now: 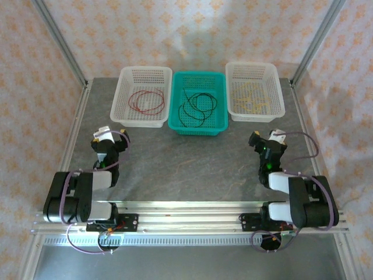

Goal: Untangle the cables

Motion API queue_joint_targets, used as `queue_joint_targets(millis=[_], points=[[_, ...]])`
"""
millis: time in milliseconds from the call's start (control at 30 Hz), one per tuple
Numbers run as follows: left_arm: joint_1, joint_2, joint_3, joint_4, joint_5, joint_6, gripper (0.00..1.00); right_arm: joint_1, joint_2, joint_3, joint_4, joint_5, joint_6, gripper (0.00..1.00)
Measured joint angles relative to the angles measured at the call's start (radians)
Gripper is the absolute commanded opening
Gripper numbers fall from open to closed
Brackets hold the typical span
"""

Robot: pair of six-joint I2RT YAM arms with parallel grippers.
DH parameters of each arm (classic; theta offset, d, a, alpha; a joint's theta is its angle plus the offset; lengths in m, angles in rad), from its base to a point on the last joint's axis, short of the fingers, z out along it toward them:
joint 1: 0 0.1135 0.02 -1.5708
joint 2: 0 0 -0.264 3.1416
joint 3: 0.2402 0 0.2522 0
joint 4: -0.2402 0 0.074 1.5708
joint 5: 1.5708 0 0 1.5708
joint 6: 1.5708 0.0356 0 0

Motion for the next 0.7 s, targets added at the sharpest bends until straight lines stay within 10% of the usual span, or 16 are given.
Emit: queue_joint_targets(millis=[400,700], points=[[0.016,0.079,0.011,0.204,0.136,0.005,1.00,-0.002,0.177,0.035,0.252,-0.103,-0.060,1.00],[-0.035,0.142,-0.135,0.451,-0.024,0.007,0.99,0.002,0.190,0.003,0.323,-0.092,-0.062,1.00]])
